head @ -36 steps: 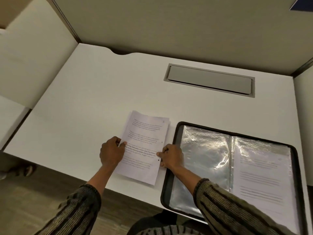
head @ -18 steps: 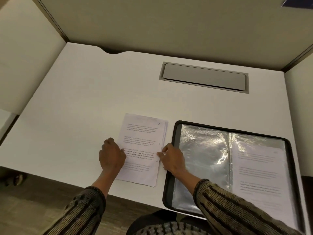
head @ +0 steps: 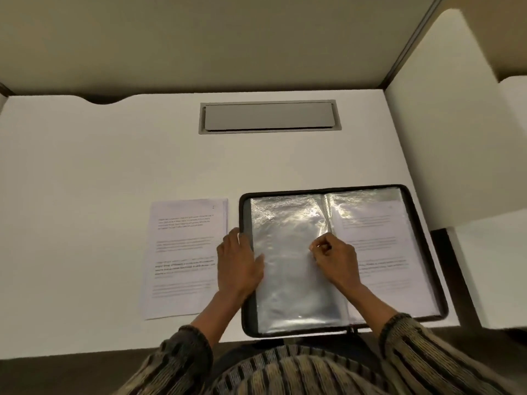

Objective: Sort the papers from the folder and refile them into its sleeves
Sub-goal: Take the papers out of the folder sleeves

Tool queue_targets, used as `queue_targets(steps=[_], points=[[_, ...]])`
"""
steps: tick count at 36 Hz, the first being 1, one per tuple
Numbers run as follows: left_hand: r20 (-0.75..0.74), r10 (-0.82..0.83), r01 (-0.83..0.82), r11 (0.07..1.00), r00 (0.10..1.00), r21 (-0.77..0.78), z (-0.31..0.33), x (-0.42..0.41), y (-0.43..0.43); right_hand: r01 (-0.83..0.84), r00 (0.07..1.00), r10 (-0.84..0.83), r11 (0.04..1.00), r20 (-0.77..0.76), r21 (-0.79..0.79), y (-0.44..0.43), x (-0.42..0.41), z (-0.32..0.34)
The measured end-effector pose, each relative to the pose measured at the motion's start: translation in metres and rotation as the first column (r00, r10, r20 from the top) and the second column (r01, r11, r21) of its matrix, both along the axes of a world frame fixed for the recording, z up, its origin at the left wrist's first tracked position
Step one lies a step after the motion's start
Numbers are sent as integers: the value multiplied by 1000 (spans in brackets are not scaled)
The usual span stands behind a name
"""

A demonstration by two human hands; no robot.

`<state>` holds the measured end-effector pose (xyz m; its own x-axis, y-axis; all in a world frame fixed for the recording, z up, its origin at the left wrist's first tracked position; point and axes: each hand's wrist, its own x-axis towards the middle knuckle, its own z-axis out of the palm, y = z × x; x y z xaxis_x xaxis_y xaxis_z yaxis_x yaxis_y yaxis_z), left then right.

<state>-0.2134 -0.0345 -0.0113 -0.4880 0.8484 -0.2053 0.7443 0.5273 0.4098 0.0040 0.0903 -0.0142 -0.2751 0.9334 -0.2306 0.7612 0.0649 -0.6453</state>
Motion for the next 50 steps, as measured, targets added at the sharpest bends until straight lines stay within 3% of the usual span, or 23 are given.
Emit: queue_targets(steps=[5, 10, 13, 22, 27, 34, 39, 44, 47, 50], points=[[77, -162, 161, 987, 984, 16, 7, 53, 33, 37, 999, -39, 997, 20, 75, 13, 51, 2], [88, -281, 283, 959, 956, -6, 3, 91, 60, -16, 988, -3, 992, 155, 122, 34, 101, -5], [91, -318, 320, 947, 944, -6, -1, 108, 69, -61, 971, 33, 992, 236, 114, 50, 123, -7], [21, -379, 375, 905, 925, -201, -33, 128, 65, -161, 910, 158, 987, 384, -23, 111, 158, -9], [17, -381, 374, 894, 924, -248, -31, 131, 68, -87, 899, 87, 996, 429, -19, 128, 161, -11], [46, -311, 311, 909, 949, -277, -21, 141, 77, 142, 977, -138, 990, 163, -13, 129, 161, -9], [86, -229, 244, 931, 970, -273, -16, 145, 84, 188, 982, -183, 955, 43, -231, 129, 162, 0], [160, 48, -31, 993, 986, -110, 4, 162, 101, 87, 955, -199, 898, -221, -432, 124, 160, 14], [240, 171, -187, 981, 956, 45, 30, 181, 111, -59, 879, -256, 778, -402, -626, 120, 148, 33], [320, 231, -265, 962, 919, 69, 58, 200, 119, -235, 813, -267, 664, -518, -710, 114, 137, 46]])
